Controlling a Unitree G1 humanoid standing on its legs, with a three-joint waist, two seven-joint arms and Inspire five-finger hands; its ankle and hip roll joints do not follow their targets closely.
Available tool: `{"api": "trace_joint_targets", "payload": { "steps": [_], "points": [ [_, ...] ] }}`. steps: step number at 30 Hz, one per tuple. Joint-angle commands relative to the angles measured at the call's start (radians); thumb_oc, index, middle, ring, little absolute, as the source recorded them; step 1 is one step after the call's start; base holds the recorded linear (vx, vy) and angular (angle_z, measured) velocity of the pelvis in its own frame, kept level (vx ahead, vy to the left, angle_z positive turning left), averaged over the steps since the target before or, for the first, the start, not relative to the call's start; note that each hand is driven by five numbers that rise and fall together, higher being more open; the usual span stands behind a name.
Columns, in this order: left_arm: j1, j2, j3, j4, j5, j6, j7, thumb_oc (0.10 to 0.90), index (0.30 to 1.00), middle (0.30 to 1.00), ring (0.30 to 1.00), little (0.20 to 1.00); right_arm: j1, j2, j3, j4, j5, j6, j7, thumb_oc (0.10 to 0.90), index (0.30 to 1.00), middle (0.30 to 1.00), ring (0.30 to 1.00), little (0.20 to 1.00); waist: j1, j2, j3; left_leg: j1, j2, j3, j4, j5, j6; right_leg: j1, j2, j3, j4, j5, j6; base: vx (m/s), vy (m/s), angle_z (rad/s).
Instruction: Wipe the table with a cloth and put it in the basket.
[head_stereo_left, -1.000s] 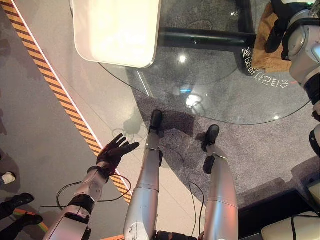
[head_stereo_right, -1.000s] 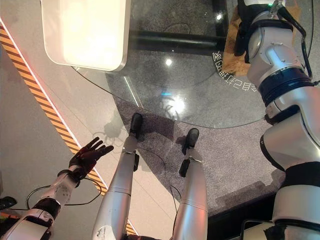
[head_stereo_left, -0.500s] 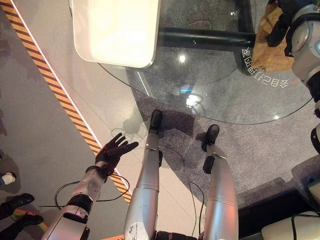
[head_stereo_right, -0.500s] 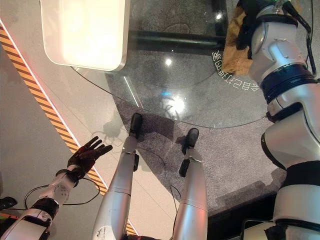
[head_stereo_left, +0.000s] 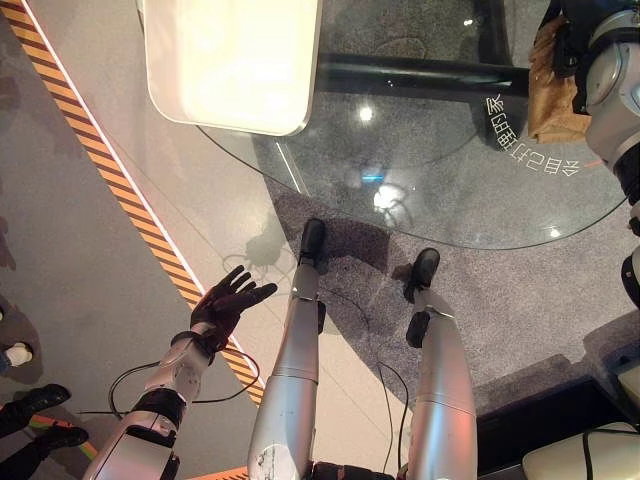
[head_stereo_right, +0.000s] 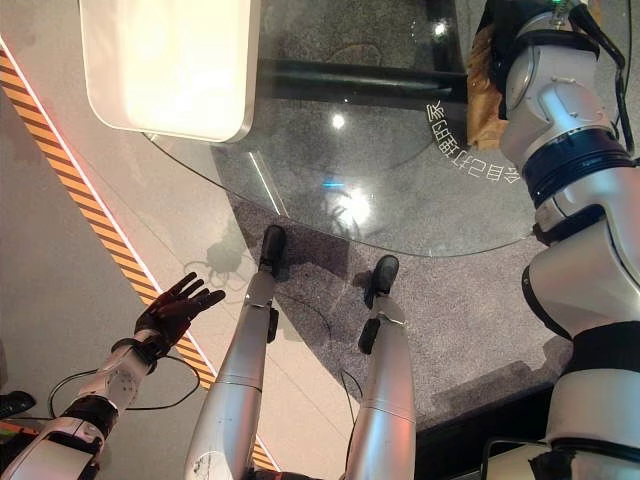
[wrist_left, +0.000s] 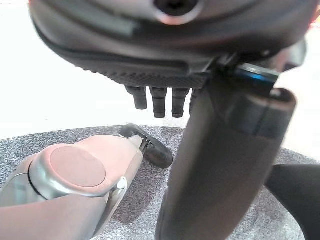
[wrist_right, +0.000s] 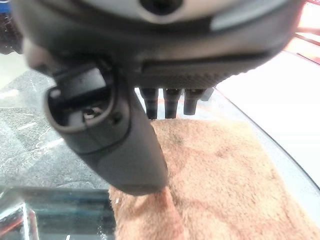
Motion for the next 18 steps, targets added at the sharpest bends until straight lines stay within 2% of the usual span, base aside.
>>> {"api": "trace_joint_targets", "payload": {
  "steps": [1,18],
  "points": [
    [0.054,0.034,0.006,0.014,-0.021,-0.028,-0.016,0.800,0.900,0.900,0.900,0.900,-0.051,-0.081,0.071,-0.004,-0.019,0.017,-0.013,0.100,0.300,0.300,0.300,0.200,-0.017,0.024,-0.019,0.001,-0.101,0.083,0.016,-0.051,0.125,0.046,0.070,-0.126,-0.109,0.027,-0.049,0.00,0.000,0.00],
    [0.048,0.040,0.005,0.010,-0.025,-0.025,-0.015,0.800,0.900,0.900,0.900,0.900,-0.056,-0.078,0.074,-0.006,-0.017,0.016,-0.022,0.100,0.300,0.300,0.300,0.200,-0.018,0.026,-0.019,0.004,-0.101,0.085,0.014,-0.051,0.126,0.047,0.069,-0.125,-0.111,0.029,-0.048,0.00,0.000,0.00]
  ]
}}
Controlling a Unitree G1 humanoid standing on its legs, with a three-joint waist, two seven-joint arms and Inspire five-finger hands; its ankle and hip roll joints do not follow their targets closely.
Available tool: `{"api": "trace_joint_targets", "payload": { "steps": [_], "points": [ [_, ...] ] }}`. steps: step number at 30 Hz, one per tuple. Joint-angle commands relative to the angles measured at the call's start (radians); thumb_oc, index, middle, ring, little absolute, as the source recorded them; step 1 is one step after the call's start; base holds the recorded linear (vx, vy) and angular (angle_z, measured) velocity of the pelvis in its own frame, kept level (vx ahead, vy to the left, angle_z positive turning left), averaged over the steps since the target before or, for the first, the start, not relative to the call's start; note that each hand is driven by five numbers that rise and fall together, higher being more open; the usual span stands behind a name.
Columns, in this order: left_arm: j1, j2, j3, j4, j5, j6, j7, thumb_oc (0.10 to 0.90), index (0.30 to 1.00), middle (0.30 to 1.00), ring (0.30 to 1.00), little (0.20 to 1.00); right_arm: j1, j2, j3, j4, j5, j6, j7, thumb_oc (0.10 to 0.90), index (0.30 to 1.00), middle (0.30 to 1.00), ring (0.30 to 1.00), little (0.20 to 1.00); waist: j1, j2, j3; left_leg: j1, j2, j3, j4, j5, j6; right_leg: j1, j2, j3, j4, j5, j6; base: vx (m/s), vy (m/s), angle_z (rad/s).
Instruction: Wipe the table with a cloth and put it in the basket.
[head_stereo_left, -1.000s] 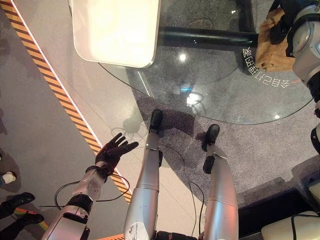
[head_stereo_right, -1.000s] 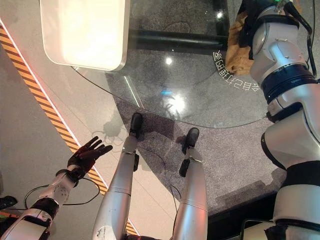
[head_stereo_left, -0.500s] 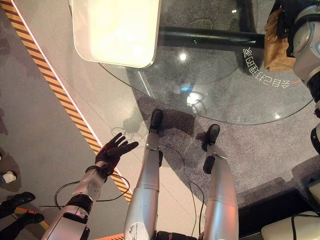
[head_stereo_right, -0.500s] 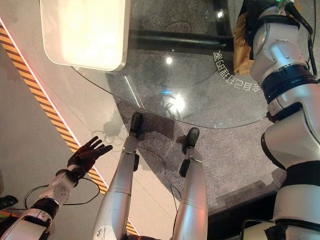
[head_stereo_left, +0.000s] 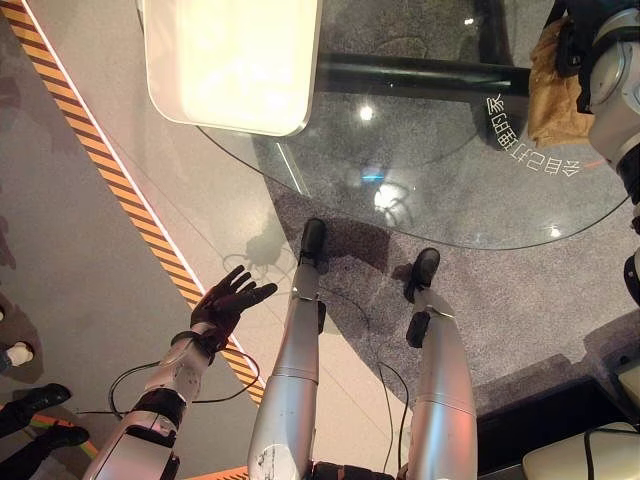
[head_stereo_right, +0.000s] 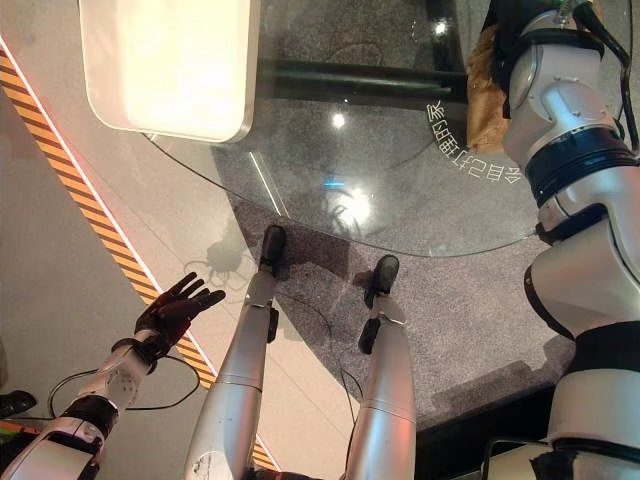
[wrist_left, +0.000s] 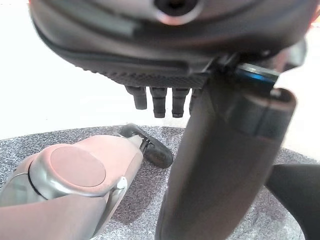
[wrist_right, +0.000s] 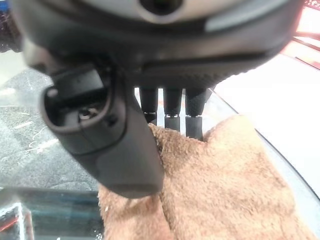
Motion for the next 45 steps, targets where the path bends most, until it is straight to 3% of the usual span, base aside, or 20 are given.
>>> {"api": "trace_joint_targets", "payload": {
  "steps": [1,20,45],
  "points": [
    [0.049,0.038,0.005,0.011,-0.022,-0.026,-0.013,0.800,0.900,0.900,0.900,0.900,-0.052,-0.072,0.055,-0.012,-0.014,0.015,-0.016,0.100,0.300,0.300,0.300,0.200,-0.018,0.025,-0.019,0.002,-0.101,0.085,0.015,-0.051,0.125,0.047,0.069,-0.125,-0.111,0.028,-0.047,0.00,0.000,0.00],
    [0.053,0.029,-0.001,0.013,-0.022,-0.034,-0.016,0.800,0.900,0.900,0.900,0.900,-0.051,-0.066,0.025,-0.064,0.013,-0.004,-0.196,0.100,0.300,0.300,0.300,0.200,-0.022,0.029,-0.019,0.006,-0.104,0.086,0.011,-0.052,0.127,0.050,0.074,-0.121,-0.112,0.026,-0.046,0.00,0.000,0.00],
    [0.062,0.005,-0.011,-0.015,-0.012,-0.048,-0.009,0.800,0.900,0.900,0.900,0.900,-0.074,0.004,0.029,-0.256,-0.021,-0.061,-0.255,0.100,0.300,0.300,0.300,0.200,-0.011,0.040,-0.019,-0.003,-0.115,0.081,0.008,-0.051,0.127,0.045,0.074,-0.124,-0.115,0.015,-0.048,0.00,0.000,0.00]
  ]
}}
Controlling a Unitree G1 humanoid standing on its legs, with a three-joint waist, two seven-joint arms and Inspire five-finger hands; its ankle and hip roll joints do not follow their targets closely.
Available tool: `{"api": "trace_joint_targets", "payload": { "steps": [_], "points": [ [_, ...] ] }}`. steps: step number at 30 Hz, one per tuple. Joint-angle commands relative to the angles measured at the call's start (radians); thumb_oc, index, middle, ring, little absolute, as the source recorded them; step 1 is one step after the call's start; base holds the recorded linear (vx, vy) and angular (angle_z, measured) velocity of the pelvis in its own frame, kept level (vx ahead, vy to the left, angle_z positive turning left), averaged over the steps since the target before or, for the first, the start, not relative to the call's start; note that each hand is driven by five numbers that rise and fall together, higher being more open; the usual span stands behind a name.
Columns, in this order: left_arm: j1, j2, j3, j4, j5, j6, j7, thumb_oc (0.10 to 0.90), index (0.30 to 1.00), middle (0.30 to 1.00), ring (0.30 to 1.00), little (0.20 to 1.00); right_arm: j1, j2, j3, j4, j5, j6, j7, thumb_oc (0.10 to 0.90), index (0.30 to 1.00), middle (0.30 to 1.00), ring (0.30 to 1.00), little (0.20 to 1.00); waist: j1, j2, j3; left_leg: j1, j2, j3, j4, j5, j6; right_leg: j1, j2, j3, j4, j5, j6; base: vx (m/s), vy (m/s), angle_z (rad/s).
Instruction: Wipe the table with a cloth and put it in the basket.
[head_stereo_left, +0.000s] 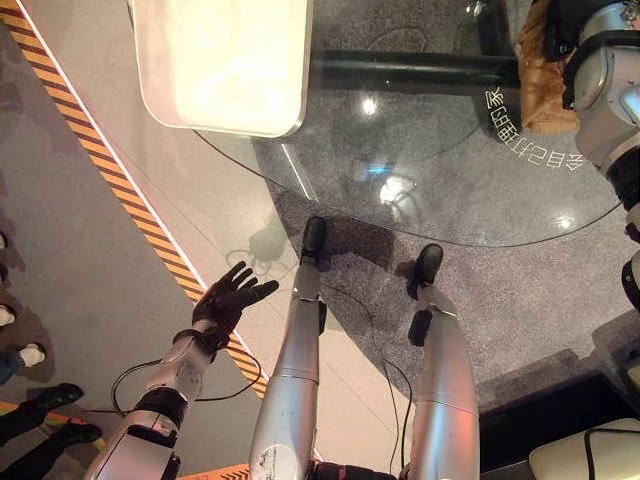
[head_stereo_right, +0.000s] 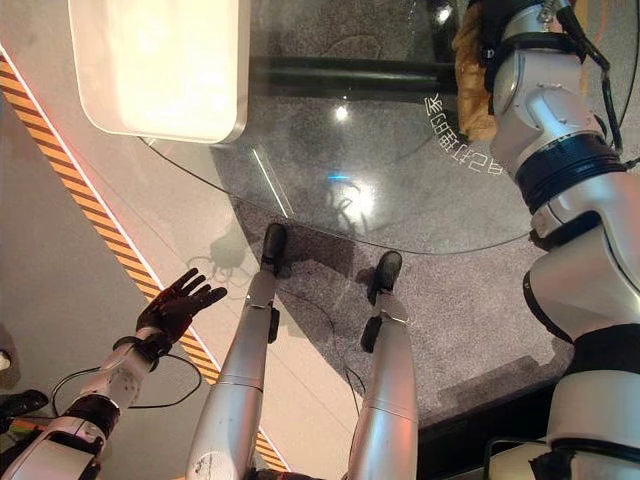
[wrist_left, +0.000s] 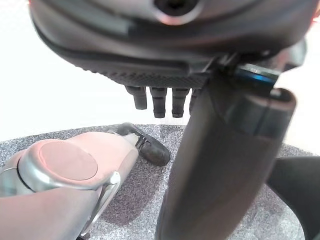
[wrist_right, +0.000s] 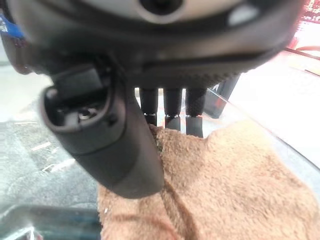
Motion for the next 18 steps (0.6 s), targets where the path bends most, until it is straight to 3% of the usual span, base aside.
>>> {"api": "trace_joint_targets", "payload": {
  "steps": [1,18],
  "points": [
    [0.062,0.006,-0.008,0.002,-0.010,-0.028,-0.008,0.800,0.900,0.900,0.900,0.900,-0.096,0.016,0.023,-0.154,-0.037,-0.060,-0.097,0.100,0.300,0.300,0.300,0.200,-0.003,0.013,-0.018,-0.005,-0.120,0.077,0.036,-0.057,0.128,0.054,0.071,-0.126,-0.102,0.015,-0.048,0.00,0.000,0.00],
    [0.057,-0.027,-0.013,-0.002,0.013,-0.042,-0.004,0.800,0.900,0.900,0.900,0.900,-0.055,0.112,-0.031,-0.299,-0.053,-0.041,-0.081,0.100,0.300,0.300,0.300,0.200,0.008,0.024,-0.018,-0.003,-0.129,0.077,0.028,-0.056,0.130,0.058,0.069,-0.131,-0.116,0.013,-0.046,0.00,0.000,0.00]
  ]
}}
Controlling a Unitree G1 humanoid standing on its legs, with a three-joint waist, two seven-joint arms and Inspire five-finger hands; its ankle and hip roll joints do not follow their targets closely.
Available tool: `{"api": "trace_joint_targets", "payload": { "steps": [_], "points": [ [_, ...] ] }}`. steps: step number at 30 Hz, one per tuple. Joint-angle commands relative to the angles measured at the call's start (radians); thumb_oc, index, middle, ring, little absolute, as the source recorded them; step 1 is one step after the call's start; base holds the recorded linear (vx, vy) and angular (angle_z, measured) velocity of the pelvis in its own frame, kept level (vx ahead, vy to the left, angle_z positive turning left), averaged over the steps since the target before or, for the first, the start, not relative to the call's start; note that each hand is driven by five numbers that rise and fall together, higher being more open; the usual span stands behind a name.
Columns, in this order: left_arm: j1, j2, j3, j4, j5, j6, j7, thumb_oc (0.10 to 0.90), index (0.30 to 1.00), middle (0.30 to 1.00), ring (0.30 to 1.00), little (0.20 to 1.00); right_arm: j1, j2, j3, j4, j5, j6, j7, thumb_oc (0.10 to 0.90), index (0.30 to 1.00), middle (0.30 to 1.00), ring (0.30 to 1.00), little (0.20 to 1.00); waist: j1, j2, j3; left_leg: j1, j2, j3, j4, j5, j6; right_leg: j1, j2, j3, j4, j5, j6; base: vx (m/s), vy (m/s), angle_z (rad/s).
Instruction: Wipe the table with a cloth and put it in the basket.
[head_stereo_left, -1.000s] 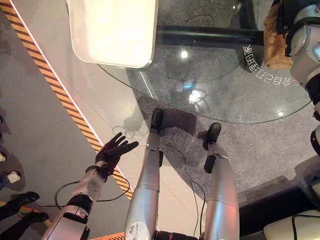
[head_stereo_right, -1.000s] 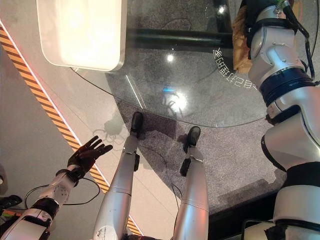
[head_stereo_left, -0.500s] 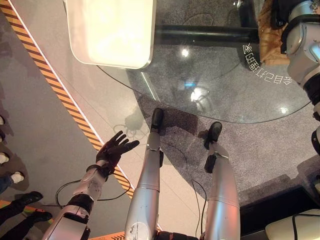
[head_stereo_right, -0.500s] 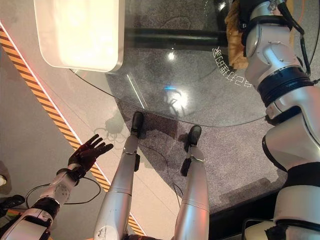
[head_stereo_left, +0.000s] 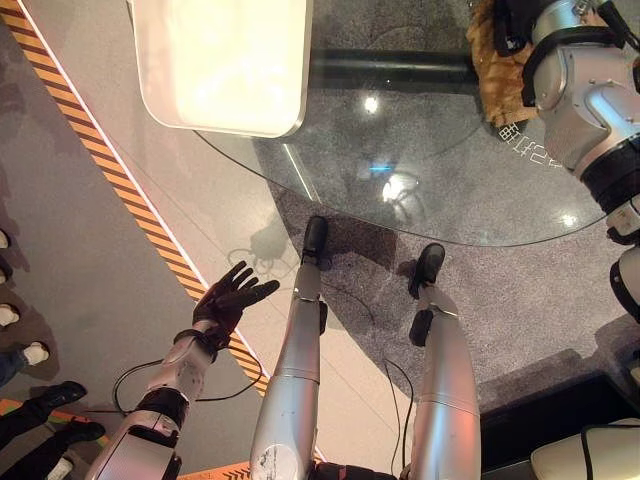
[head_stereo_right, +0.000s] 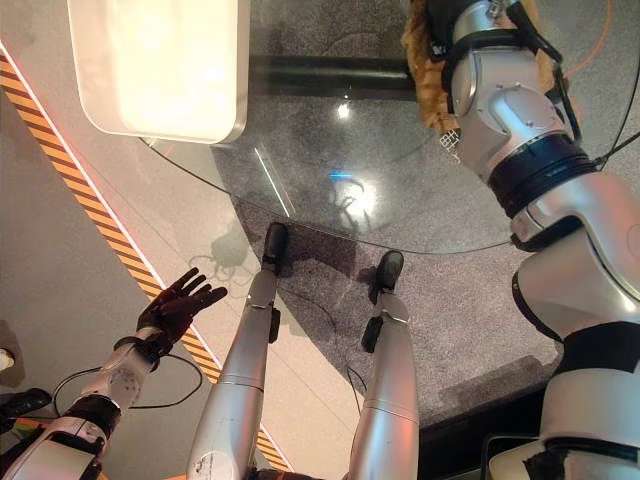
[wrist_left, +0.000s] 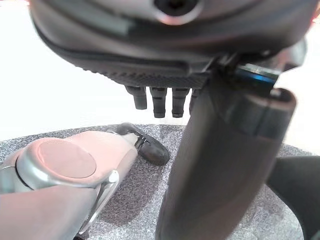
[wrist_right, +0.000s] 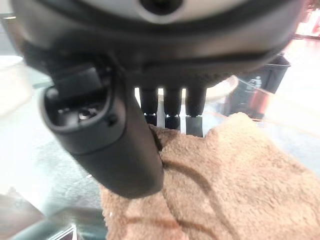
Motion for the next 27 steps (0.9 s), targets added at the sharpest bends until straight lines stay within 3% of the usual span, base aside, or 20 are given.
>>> {"api": "trace_joint_targets", "payload": {
  "steps": [1,14,16,20,21,22,23,27],
  "points": [
    [0.056,-0.010,-0.014,-0.001,0.013,-0.028,-0.005,0.800,0.900,0.900,0.900,0.900,-0.064,0.057,-0.032,-0.166,-0.043,-0.043,-0.076,0.100,0.300,0.300,0.300,0.200,0.005,0.022,-0.018,-0.003,-0.131,0.077,0.035,-0.059,0.133,0.061,0.069,-0.130,-0.117,0.013,-0.046,0.00,0.000,0.00],
    [0.037,-0.032,-0.014,0.002,0.028,-0.040,0.000,0.800,0.900,0.900,0.900,0.900,-0.047,0.132,-0.043,-0.244,-0.079,-0.038,-0.016,0.100,0.300,0.300,0.300,0.200,0.015,0.030,-0.018,-0.031,-0.139,0.075,0.026,-0.020,0.140,0.039,0.069,-0.145,-0.133,0.048,-0.054,-0.01,0.005,0.01],
    [0.046,-0.037,-0.018,0.004,0.030,-0.040,-0.001,0.800,0.900,0.900,0.900,0.900,-0.031,0.142,-0.043,-0.248,-0.082,-0.040,-0.011,0.100,0.300,0.300,0.300,0.200,0.016,0.030,-0.018,-0.002,-0.140,0.074,0.032,-0.053,0.137,0.062,0.069,-0.134,-0.120,0.014,-0.047,0.07,-0.014,0.01],
    [0.045,-0.037,-0.015,0.008,0.031,-0.039,-0.007,0.800,0.900,0.900,0.900,0.900,-0.021,0.160,-0.049,-0.260,-0.098,-0.049,0.003,0.100,0.300,0.300,0.300,0.200,0.020,0.034,-0.018,-0.002,-0.142,0.073,0.032,-0.052,0.137,0.061,0.067,-0.135,-0.119,0.014,-0.047,0.00,0.003,0.00],
    [0.033,-0.035,-0.010,0.006,0.034,-0.038,-0.006,0.800,0.900,0.900,0.900,0.900,-0.028,0.166,-0.053,-0.267,-0.104,-0.049,0.009,0.100,0.300,0.300,0.300,0.200,0.022,0.035,-0.018,-0.031,-0.142,0.073,0.028,-0.019,0.141,0.040,0.066,-0.148,-0.131,0.047,-0.054,0.00,0.000,0.00],
    [0.042,-0.037,-0.014,0.006,0.034,-0.037,-0.005,0.800,0.900,0.900,0.900,0.900,-0.015,0.170,-0.053,-0.269,-0.105,-0.048,0.011,0.100,0.300,0.300,0.300,0.200,0.021,0.033,-0.018,-0.003,-0.143,0.072,0.034,-0.053,0.138,0.062,0.067,-0.136,-0.117,0.013,-0.047,-0.06,0.018,0.02],
    [0.030,-0.036,-0.010,0.006,0.038,-0.036,-0.004,0.800,0.900,0.900,0.900,0.900,-0.023,0.174,-0.054,-0.276,-0.109,-0.049,0.015,0.100,0.300,0.300,0.300,0.200,0.023,0.035,-0.018,-0.032,-0.144,0.072,0.028,-0.018,0.142,0.038,0.066,-0.149,-0.131,0.047,-0.054,0.00,0.000,0.00],
    [0.037,-0.043,-0.007,0.007,0.046,-0.042,-0.006,0.800,0.900,0.900,0.900,0.900,-0.014,0.187,-0.056,-0.294,-0.109,-0.061,0.022,0.100,0.300,0.300,0.300,0.200,0.026,0.034,-0.018,-0.033,-0.145,0.071,0.028,-0.017,0.142,0.039,0.067,-0.151,-0.132,0.049,-0.054,-0.01,0.005,0.00]
  ]
}}
